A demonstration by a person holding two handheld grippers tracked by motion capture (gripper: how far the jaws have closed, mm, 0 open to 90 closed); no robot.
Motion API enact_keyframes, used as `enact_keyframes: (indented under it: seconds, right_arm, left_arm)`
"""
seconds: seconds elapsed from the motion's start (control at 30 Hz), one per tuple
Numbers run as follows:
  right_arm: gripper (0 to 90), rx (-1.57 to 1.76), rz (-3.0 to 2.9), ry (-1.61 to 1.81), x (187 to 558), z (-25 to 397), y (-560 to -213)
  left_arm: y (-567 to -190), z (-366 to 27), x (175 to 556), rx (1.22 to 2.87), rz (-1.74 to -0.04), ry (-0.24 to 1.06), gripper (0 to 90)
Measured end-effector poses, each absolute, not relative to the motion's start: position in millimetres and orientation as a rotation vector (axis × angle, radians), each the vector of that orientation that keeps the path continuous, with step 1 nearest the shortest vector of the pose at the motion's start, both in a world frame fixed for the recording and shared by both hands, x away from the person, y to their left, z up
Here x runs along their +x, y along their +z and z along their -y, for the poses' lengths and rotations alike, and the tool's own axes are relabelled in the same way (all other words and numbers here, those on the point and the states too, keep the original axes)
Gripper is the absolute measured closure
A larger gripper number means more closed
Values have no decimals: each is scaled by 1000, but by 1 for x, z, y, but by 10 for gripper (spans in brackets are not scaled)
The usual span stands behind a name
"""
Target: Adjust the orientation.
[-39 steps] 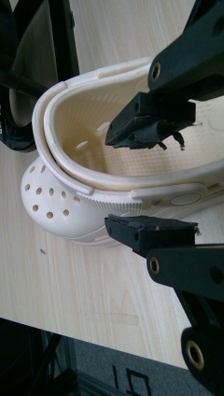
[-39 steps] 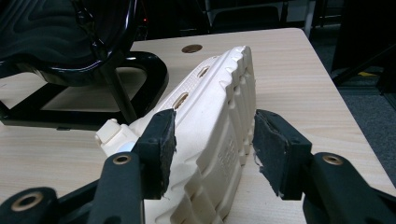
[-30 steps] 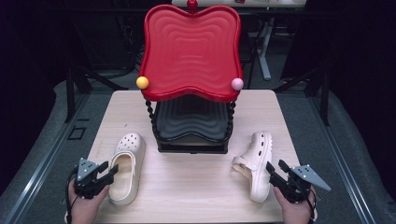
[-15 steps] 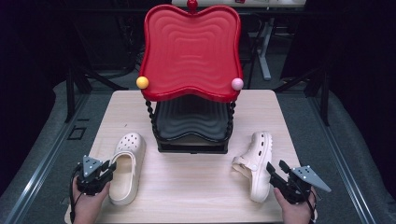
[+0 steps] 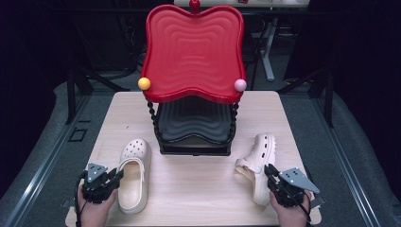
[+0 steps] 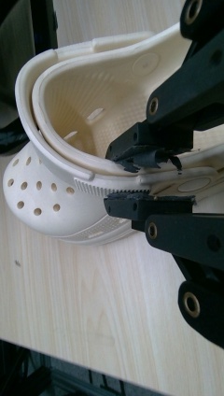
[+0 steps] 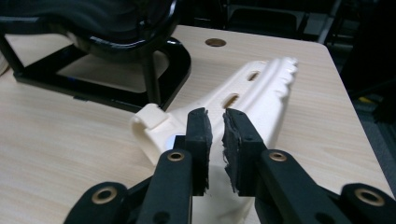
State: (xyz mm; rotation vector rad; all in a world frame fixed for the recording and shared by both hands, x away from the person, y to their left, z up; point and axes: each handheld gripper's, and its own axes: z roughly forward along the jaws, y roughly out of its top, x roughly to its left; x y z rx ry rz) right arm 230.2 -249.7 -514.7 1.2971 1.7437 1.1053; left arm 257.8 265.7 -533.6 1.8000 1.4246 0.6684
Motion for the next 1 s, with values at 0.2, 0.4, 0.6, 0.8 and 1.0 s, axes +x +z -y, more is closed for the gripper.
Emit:
enact_keyframes:
  seconds: [0.2, 0.4, 0.6, 0.8, 1.0]
  right_arm:
    - [880, 1305, -1811, 1008, 236, 243, -518]
    - [900, 1347, -1800, 1023, 236, 248, -517]
    - [900, 1384, -1784, 1004, 233, 259, -512]
    - [900, 1509, -1691, 999, 228, 285, -510]
    - [900, 1609, -1628, 1024, 231, 305, -513]
  left_arm:
    - [-533, -257, 256, 1792, -1414, 603, 715]
    - [-534, -261, 255, 1765, -1348, 657, 569]
    - [-535, -264, 256, 1778, -1308, 704, 488]
    - [-536, -266, 258, 1769, -1314, 689, 475]
    - [-537, -267, 259, 1762, -1318, 677, 468]
